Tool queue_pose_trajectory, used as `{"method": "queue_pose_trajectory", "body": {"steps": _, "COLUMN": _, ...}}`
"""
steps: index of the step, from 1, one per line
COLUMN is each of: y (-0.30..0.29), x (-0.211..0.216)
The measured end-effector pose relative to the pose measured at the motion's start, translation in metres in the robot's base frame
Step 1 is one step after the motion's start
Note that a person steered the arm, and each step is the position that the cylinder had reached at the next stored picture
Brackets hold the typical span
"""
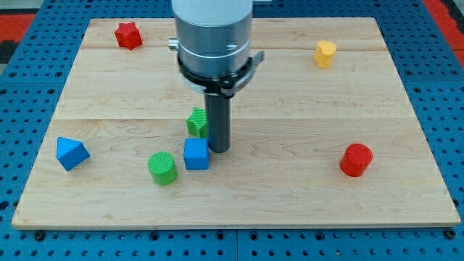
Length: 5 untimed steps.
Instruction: Push the blue cube to the bottom center of the board
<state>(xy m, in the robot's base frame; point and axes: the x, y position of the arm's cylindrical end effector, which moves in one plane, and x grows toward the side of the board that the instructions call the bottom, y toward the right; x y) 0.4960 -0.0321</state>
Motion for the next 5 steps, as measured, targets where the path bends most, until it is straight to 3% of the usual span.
{"method": "queue_pose_trajectory", "body": {"steps": 3, "y": -0.053, "x": -0.020}}
{"method": "queue_pose_trajectory", "body": {"steps": 4, "y": -0.100, "x": -0.022}}
{"method": "queue_pose_trajectory", "body": {"steps": 5, "y": -0.116, "x": -0.001}}
